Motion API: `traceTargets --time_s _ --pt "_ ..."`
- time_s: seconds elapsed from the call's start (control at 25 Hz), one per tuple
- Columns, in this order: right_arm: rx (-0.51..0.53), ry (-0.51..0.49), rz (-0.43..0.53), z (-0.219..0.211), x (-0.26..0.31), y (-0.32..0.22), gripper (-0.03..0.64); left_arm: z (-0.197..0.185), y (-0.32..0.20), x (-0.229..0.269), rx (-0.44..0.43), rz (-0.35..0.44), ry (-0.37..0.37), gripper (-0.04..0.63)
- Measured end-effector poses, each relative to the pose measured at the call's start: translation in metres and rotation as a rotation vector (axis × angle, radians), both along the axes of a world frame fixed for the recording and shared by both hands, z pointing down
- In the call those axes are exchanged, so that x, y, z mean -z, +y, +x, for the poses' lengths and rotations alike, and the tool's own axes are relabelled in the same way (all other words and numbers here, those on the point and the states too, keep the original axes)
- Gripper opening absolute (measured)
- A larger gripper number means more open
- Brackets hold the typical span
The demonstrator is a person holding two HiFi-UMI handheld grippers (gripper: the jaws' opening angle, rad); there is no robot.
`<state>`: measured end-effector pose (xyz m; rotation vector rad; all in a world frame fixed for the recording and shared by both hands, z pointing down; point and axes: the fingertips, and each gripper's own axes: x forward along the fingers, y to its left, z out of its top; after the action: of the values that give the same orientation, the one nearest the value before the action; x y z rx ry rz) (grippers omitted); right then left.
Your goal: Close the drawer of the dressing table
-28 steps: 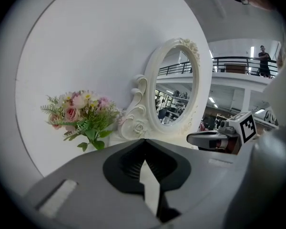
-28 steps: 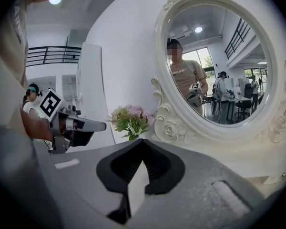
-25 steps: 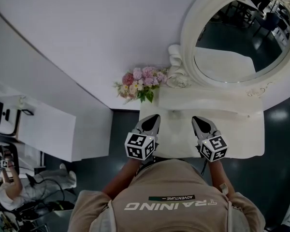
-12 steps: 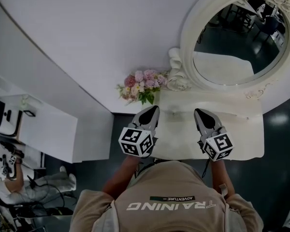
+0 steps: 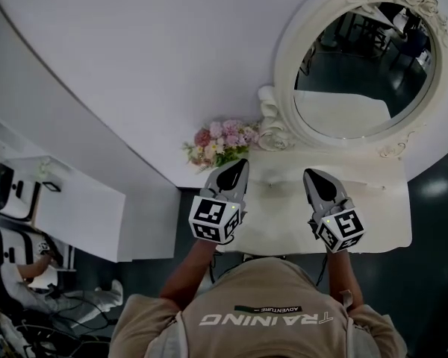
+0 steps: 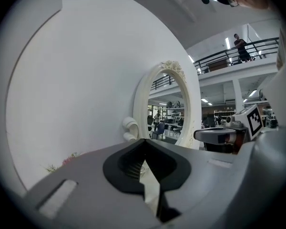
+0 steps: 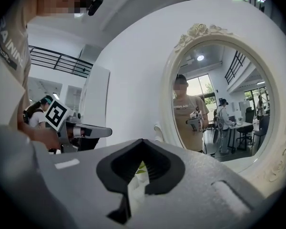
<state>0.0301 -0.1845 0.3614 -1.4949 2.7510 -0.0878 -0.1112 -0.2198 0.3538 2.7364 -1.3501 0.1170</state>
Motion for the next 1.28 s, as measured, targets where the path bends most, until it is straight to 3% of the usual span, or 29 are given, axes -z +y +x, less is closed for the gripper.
traceTargets --time_s 0.4,0.68,1.08,1.28 --pt "-0.018 0.055 0.017 0.003 0.003 0.0 0.002 0.003 0.001 -0.012 -0.001 -0.036 0.025 0.015" --pt "-0.006 0.042 0.001 0.0 0.001 -0.004 0.002 -0.002 -0.002 -0.017 0.034 -0.016 -0.012 0.015" --pt "0.023 0.029 -0.01 -0.009 0.003 -0.007 0.002 -0.005 -0.002 -0.022 0.049 -0.03 0.008 0.015" --pt "0.021 0.089 -0.006 -0.01 -0.002 -0.003 0.002 -0.006 0.001 -0.025 0.059 -0.044 0.029 0.015"
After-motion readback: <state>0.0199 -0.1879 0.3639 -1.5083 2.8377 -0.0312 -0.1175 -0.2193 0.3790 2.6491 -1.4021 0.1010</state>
